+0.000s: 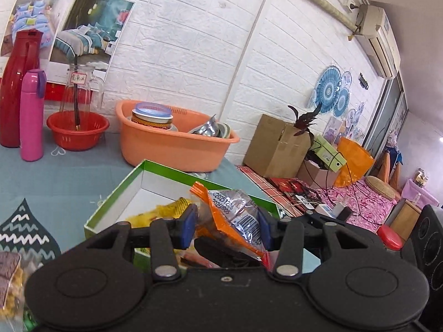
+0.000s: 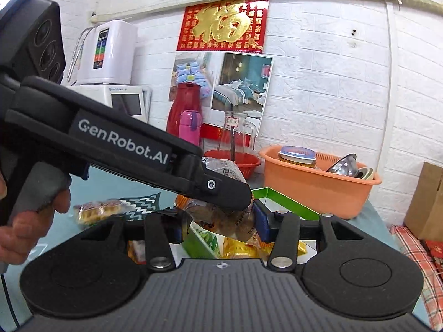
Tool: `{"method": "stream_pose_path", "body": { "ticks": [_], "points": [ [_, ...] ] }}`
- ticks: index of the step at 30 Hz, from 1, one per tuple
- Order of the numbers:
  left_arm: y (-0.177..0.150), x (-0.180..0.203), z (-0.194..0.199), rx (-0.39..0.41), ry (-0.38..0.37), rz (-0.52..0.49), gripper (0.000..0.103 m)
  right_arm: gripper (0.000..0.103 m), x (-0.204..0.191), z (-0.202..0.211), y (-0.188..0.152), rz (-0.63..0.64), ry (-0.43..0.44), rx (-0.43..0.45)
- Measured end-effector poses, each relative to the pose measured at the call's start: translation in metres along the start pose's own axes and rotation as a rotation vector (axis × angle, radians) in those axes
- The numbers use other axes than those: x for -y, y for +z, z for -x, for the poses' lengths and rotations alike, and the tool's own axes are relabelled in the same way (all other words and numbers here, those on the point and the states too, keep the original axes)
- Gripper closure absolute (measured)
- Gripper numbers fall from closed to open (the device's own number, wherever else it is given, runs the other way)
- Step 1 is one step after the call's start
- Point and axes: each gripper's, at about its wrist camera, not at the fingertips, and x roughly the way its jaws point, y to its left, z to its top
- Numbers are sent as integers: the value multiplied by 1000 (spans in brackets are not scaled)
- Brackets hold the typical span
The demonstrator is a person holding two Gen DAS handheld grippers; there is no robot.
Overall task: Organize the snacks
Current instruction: 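Carry the nut bag into the green box and open both grippers, then grasp the red printed snack bag with both grippers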
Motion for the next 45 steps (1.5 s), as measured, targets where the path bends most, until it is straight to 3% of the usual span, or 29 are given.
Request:
{"method": "stream_pose_path", "body": {
  "ticks": [8, 11, 13, 16, 21, 32, 40, 45],
  "points": [
    [8, -35, -33, -23, 16, 21, 39, 24, 8, -42, -3, -24, 7, -26],
    [6, -47, -47, -40, 31, 27, 34, 24, 10, -57, -6, -34, 8, -49],
    [1, -53, -56, -46, 81, 19, 0, 21, 10, -67, -11, -31, 0, -90],
    [-7, -60, -57, -19, 178, 22, 0, 0, 6, -76, -19, -5, -43, -187],
    [-7, -67, -43, -20, 162, 84, 0, 0, 9, -60, -26, -16, -65, -175],
    [3, -21, 38, -13, 176, 74, 0, 0, -5, 21, 3, -18, -26, -68],
    [-23, -9, 91, -18, 196, 13, 0, 0, -6, 71, 22, -95, 87, -4],
    [-46, -33, 84, -63, 221, 26, 0, 0, -16, 74, 11, -99, 108, -35]
  ]
}}
